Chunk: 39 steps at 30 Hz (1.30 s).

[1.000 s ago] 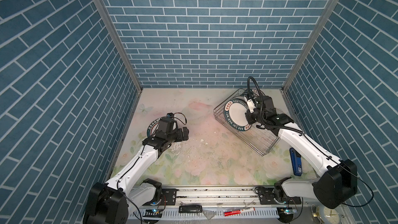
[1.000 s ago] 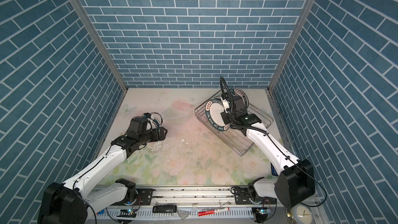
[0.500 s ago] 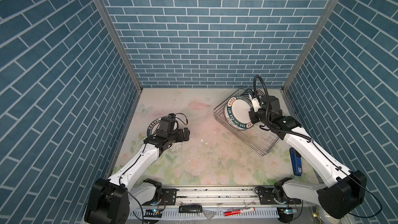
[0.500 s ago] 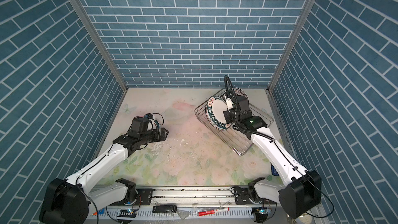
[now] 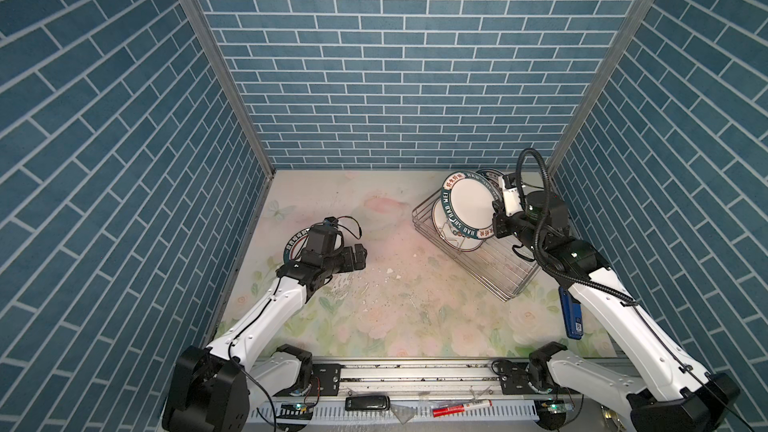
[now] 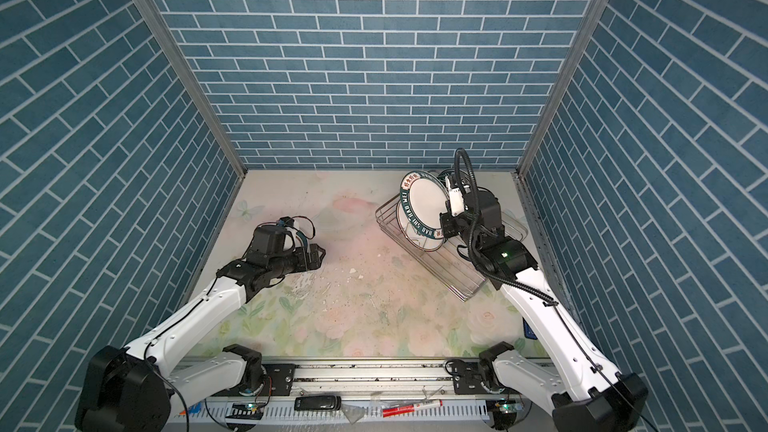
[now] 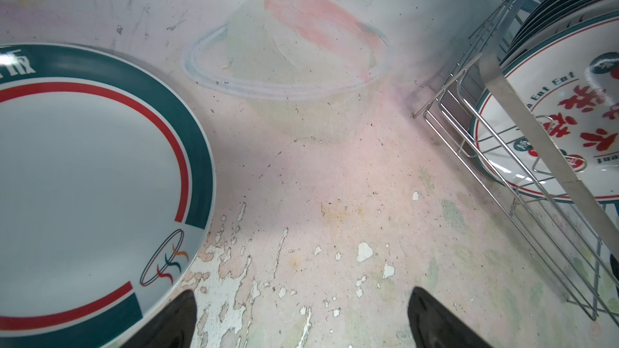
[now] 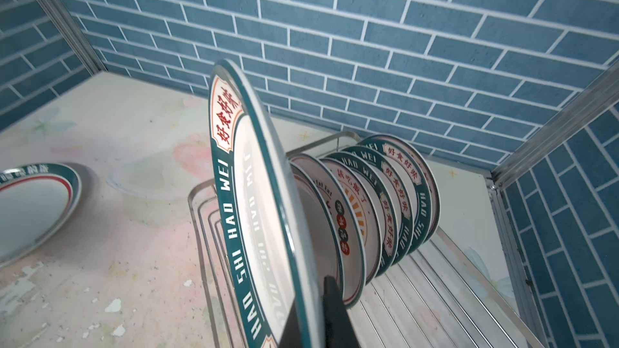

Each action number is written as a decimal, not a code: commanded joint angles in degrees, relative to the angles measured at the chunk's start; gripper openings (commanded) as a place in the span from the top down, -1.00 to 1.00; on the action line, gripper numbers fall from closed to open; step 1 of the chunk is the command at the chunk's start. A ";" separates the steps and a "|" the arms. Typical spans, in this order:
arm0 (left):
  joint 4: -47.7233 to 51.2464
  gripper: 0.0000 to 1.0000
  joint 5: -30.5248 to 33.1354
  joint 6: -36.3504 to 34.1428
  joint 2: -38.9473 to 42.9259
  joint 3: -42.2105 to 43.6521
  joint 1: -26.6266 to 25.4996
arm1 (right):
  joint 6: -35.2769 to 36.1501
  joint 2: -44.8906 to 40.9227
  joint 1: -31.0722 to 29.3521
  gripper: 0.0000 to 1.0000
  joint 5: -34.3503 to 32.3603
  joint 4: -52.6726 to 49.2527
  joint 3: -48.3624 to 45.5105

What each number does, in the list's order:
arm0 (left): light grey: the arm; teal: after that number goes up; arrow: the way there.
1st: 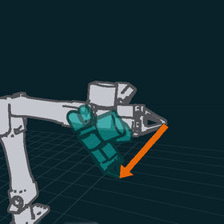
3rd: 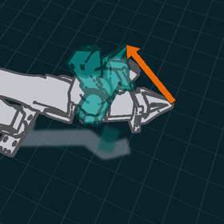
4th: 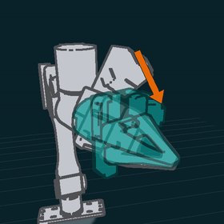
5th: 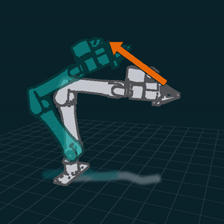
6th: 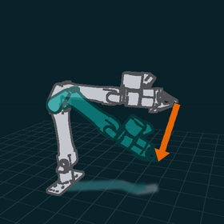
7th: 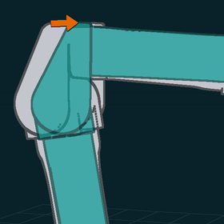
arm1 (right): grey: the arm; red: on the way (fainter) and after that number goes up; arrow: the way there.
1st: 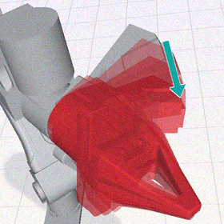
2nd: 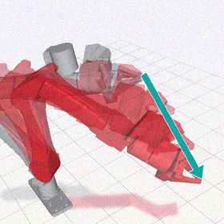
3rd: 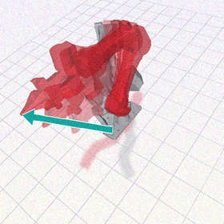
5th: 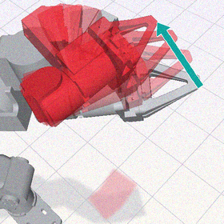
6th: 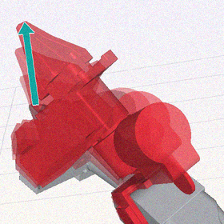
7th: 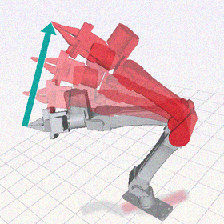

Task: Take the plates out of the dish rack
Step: 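Lift the green-rimmed plate up out of the rack with the right gripper, then carry the plate toward the left gripper while the left gripper reaches its rim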

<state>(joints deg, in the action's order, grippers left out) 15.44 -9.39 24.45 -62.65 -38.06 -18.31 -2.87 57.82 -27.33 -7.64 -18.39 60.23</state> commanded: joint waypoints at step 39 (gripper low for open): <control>-8.98 -0.99 -7.74 8.41 11.33 4.63 -0.24 | -51.62 23.74 -5.21 1.00 31.78 38.12 -9.49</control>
<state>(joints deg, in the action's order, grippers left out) 8.03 -16.01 32.23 -52.12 -34.48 -18.31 -51.05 80.71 -31.55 21.74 13.34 48.58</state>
